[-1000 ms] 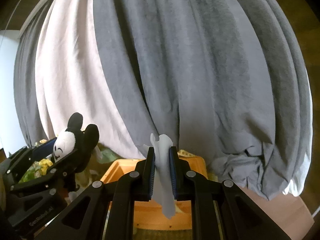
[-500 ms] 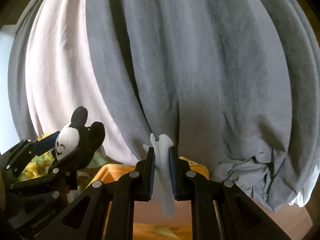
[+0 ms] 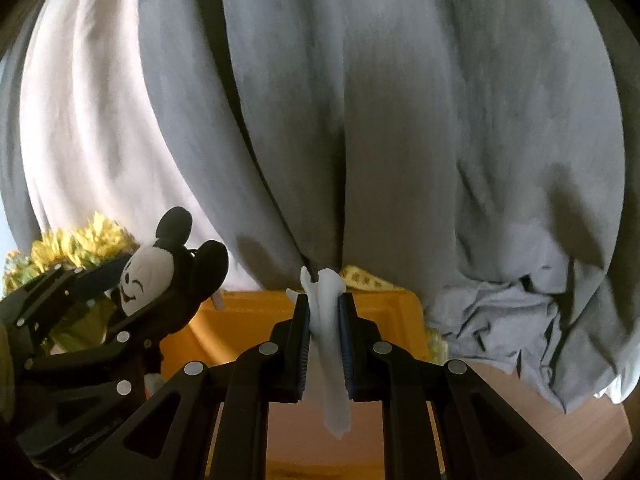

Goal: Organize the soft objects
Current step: 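Lift Mickey with the left tool while the right tool carries the cloth to the crate, then open both tools to drop Mickey and the cloth into the orange crate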

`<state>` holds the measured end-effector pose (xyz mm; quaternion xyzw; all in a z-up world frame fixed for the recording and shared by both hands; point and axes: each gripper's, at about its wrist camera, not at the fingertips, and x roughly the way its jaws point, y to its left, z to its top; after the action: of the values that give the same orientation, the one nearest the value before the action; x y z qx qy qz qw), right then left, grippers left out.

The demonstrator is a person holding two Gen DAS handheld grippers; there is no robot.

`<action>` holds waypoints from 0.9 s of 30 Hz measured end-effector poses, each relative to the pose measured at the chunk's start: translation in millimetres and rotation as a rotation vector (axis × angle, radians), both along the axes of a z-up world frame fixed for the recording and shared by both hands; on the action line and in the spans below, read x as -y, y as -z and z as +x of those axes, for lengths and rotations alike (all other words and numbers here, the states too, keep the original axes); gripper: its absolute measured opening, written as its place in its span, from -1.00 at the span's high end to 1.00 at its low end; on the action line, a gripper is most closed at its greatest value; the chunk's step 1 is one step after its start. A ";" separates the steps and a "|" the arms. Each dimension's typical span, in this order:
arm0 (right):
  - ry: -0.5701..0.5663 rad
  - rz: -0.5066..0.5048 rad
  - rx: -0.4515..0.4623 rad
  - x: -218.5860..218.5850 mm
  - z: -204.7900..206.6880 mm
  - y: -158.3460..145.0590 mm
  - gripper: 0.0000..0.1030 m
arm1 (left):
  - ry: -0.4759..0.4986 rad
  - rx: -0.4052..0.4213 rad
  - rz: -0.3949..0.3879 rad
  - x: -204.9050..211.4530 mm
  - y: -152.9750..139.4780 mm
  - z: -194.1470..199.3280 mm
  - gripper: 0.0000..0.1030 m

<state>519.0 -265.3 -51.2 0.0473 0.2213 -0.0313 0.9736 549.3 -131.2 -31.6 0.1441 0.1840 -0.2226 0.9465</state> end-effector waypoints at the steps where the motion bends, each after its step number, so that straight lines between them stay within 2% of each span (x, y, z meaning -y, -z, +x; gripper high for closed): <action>1: -0.004 0.008 -0.013 0.1 1.3 2.1 0.71 | -0.001 -0.017 0.006 2.5 3.7 3.1 -0.14; 6: 0.006 0.031 -0.043 7.7 7.4 13.3 0.67 | -0.009 -0.053 0.003 1.1 14.4 8.3 -0.22; 8: 0.007 0.032 -0.050 8.5 8.9 15.5 0.48 | -0.015 -0.056 0.006 1.7 17.2 9.7 -0.41; 9: 0.009 0.035 -0.054 9.3 9.8 16.5 0.29 | -0.016 -0.058 0.006 1.3 17.4 10.4 -0.49; 10: 0.011 0.035 -0.056 9.7 10.4 17.3 0.19 | -0.021 -0.057 0.005 -0.6 17.8 10.5 -0.49; 15: 0.026 0.032 -0.063 9.8 11.4 18.4 0.04 | -0.055 -0.057 -0.005 -7.4 17.1 7.5 -0.50; 27: 0.030 0.018 -0.014 5.2 -14.7 -0.2 -0.04 | -0.114 0.041 -0.032 -27.3 -6.9 -36.2 -0.51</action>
<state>504.3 -270.5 -51.0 0.0593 0.2275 -0.0441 0.9710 513.2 -103.9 -24.6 0.1227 0.1688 -0.1681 0.9634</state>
